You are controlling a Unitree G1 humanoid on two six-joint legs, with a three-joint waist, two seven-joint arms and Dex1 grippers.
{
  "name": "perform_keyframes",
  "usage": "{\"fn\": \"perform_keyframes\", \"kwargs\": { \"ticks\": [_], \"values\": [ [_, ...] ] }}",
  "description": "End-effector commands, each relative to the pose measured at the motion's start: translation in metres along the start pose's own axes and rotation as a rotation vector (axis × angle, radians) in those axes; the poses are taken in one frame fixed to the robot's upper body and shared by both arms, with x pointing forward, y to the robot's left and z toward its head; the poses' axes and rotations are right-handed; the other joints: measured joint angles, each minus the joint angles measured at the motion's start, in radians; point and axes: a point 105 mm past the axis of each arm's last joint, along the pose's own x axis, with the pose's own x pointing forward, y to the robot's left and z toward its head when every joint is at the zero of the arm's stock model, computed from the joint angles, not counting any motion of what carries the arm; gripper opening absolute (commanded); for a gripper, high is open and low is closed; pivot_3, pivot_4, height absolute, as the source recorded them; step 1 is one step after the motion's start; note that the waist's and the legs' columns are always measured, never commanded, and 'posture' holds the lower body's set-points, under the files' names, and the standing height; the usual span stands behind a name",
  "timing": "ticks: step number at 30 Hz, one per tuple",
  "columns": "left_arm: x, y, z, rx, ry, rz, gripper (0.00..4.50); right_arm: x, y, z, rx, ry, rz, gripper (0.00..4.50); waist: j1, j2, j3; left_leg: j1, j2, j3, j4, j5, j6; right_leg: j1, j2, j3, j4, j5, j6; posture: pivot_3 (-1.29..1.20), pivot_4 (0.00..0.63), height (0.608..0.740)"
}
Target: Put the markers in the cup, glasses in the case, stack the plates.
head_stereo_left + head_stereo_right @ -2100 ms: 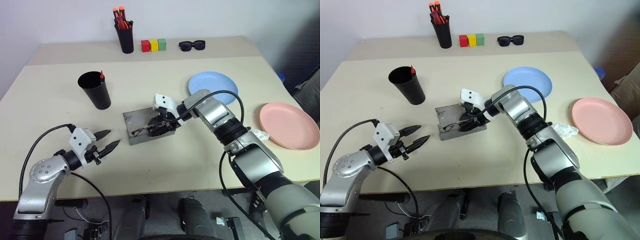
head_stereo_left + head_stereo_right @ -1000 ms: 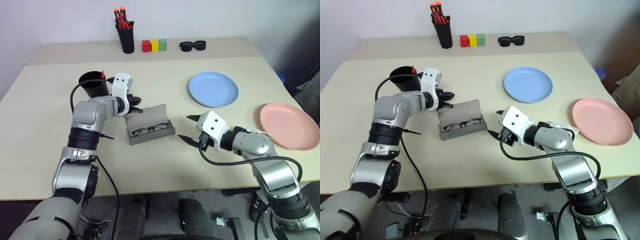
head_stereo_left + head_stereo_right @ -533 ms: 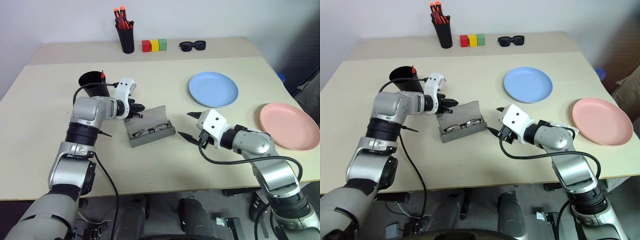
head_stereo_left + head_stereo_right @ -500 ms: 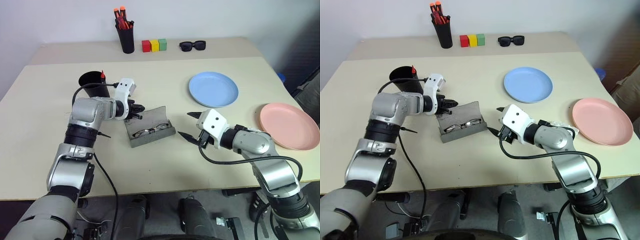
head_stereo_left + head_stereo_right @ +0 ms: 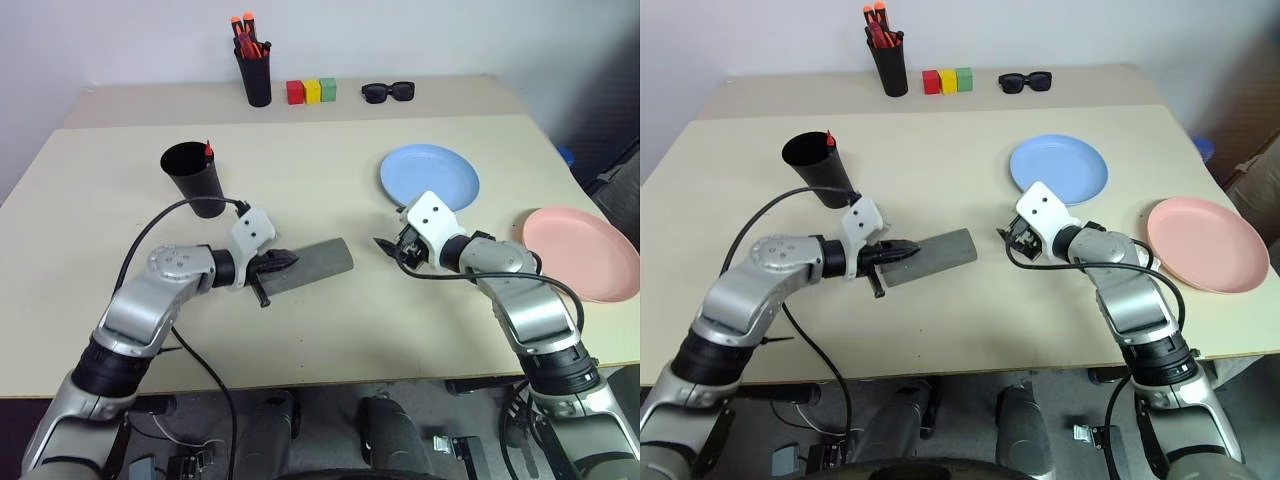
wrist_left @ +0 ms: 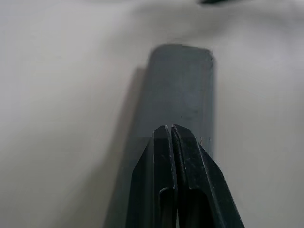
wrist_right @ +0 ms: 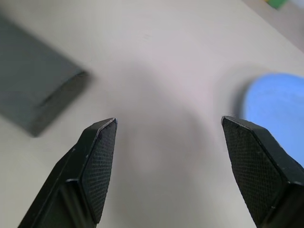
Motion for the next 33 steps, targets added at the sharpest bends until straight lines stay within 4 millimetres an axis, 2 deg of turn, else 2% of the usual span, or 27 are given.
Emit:
{"fn": "perform_keyframes", "kwargs": {
  "ticks": [1, 4, 8, 13, 18, 21, 26, 30, 33],
  "values": [
    [-0.005, 0.002, 0.010, 0.079, -0.069, 0.053, 0.04, -0.001, -0.022, 0.010, -0.005, -0.030, -0.085, 3.58, 0.001, 0.000, 0.000, 0.000, 0.000, 0.000, 0.000, 0.000, 0.000, 0.000, 0.000, 0.000, 0.000, 0.000, 0.000, 0.00, 0.150, 0.740],
    [-0.009, 0.008, 0.016, 0.091, -0.154, 0.110, 0.04, 0.003, -0.031, 0.003, -0.049, 0.002, -0.119, 3.58, 0.000, 0.000, 0.000, 0.000, 0.000, 0.000, 0.000, 0.000, 0.000, 0.000, 0.000, 0.000, 0.000, 0.000, 0.000, 0.00, 0.150, 0.740],
    [-0.017, 0.010, 0.022, 0.080, -0.249, 0.159, 0.04, 0.011, -0.044, -0.016, -0.173, 0.073, -0.180, 3.58, -0.002, 0.000, 0.000, 0.000, -0.001, 0.001, 0.000, 0.000, 0.000, 0.000, 0.000, 0.000, 0.000, 0.000, 0.001, 0.00, 0.150, 0.740],
    [-0.030, -0.002, 0.033, 0.084, -0.390, 0.140, 0.04, 0.025, -0.057, -0.038, -0.287, 0.146, -0.237, 3.58, -0.006, 0.000, 0.000, 0.000, -0.001, 0.002, 0.000, 0.000, 0.000, 0.000, 0.000, 0.000, 0.000, 0.001, 0.001, 0.00, 0.150, 0.740],
    [-0.032, -0.011, 0.034, 0.083, -0.415, 0.103, 0.04, 0.033, -0.063, -0.047, -0.359, 0.161, -0.249, 3.58, -0.004, 0.000, 0.000, 0.001, -0.001, 0.002, 0.000, 0.000, 0.000, 0.001, 0.001, 0.000, 0.000, 0.001, 0.001, 0.00, 0.150, 0.740],
    [-0.032, -0.014, 0.031, 0.082, -0.403, 0.097, 0.00, 0.035, -0.062, -0.048, -0.401, 0.153, -0.231, 2.73, -0.003, 0.000, 0.000, 0.001, -0.001, 0.002, 0.000, 0.000, 0.000, 0.001, 0.001, 0.000, 0.000, 0.001, 0.001, 0.00, 0.150, 0.740],
    [-0.028, -0.019, 0.025, 0.081, -0.385, 0.088, 0.00, 0.032, -0.061, -0.043, -0.414, 0.119, -0.221, 0.15, -0.005, 0.000, 0.000, 0.001, -0.001, 0.002, 0.000, 0.000, 0.000, 0.001, 0.001, 0.000, 0.000, 0.001, 0.001, 0.00, 0.150, 0.740],
    [-0.023, -0.022, 0.025, 0.078, -0.392, 0.063, 0.00, 0.023, -0.063, -0.037, -0.436, 0.094, -0.237, 0.06, -0.003, 0.000, 0.000, 0.001, -0.001, 0.002, 0.000, 0.000, 0.000, 0.001, 0.001, 0.000, 0.000, 0.001, 0.002, 0.00, 0.150, 0.740],
    [-0.018, -0.024, 0.028, 0.073, -0.407, 0.044, 0.00, 0.009, -0.065, -0.024, -0.493, 0.058, -0.258, 0.06, -0.001, 0.001, 0.000, 0.001, -0.001, 0.002, 0.000, 0.000, 0.000, 0.001, 0.001, 0.000, 0.000, 0.002, 0.003, 0.00, 0.150, 0.740]
  ]
}}
